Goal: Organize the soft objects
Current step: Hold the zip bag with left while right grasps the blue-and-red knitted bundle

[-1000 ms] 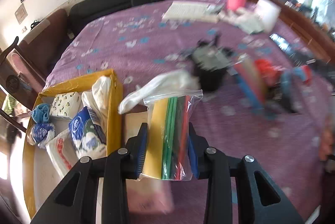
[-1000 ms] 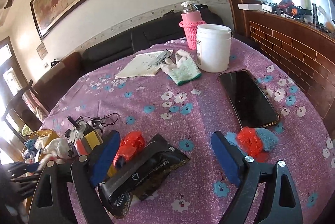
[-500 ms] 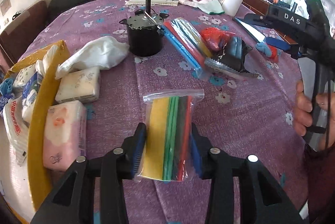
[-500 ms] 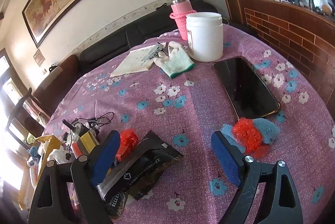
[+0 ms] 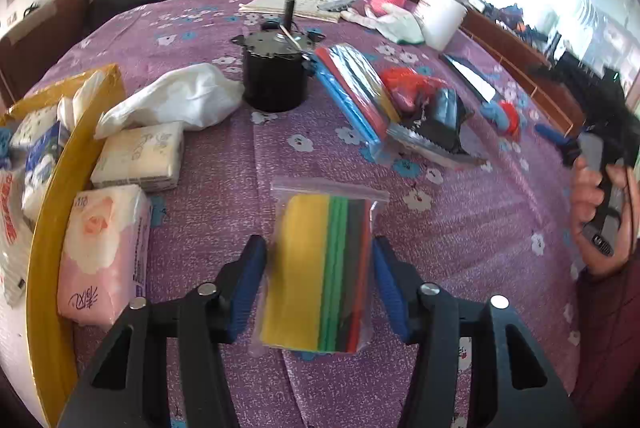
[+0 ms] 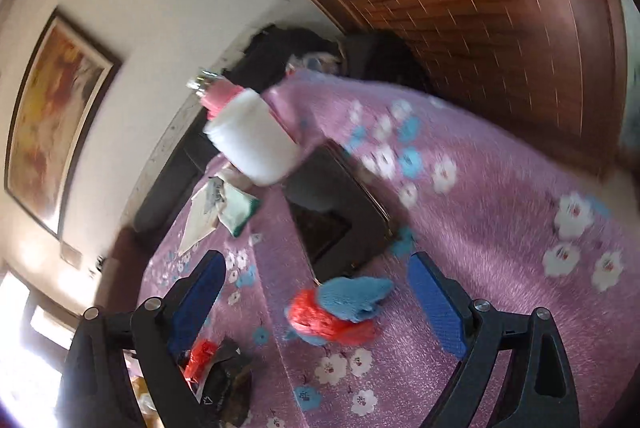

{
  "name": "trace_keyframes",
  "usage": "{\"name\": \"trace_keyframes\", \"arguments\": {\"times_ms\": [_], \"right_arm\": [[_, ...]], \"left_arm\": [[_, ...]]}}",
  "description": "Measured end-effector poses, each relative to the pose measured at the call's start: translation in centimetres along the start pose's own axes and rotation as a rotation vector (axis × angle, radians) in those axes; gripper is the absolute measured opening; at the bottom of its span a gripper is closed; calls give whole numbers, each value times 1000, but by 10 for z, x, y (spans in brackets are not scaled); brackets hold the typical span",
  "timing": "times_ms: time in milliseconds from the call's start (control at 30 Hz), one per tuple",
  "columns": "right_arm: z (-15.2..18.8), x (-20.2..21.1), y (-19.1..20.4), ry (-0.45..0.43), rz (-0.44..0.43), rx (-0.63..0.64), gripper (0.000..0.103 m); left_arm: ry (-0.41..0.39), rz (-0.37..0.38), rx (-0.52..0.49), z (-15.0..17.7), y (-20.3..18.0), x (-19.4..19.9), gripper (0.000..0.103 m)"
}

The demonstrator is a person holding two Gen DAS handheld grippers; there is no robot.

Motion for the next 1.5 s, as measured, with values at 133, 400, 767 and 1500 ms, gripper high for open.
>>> {"name": "trace_keyframes", "arguments": {"times_ms": [133, 400, 767, 1500], "right_arm": [[10, -22, 8, 64, 56, 63, 95], [21, -45, 16, 69, 227, 205, 94], [42, -32, 33, 93, 257, 319, 45], [180, 33, 196, 229, 4, 665, 46]], "left_arm": [[-21, 54, 66, 1, 9, 3, 39], [-27, 70, 81, 0, 9, 4, 39], [-41, 128, 111, 0, 12, 8, 38], [-240, 138, 256, 24, 113, 152, 36]]}}
Point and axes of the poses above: each gripper's, at about its wrist camera, not at the fingertips, and x roughly against the way its jaws point, y to its left, z to its underside, the point moved 10 cm from there along -x, roughly the way its jaws point, and after that the axes turned 11 degrees about y, right-handed, at the moved point
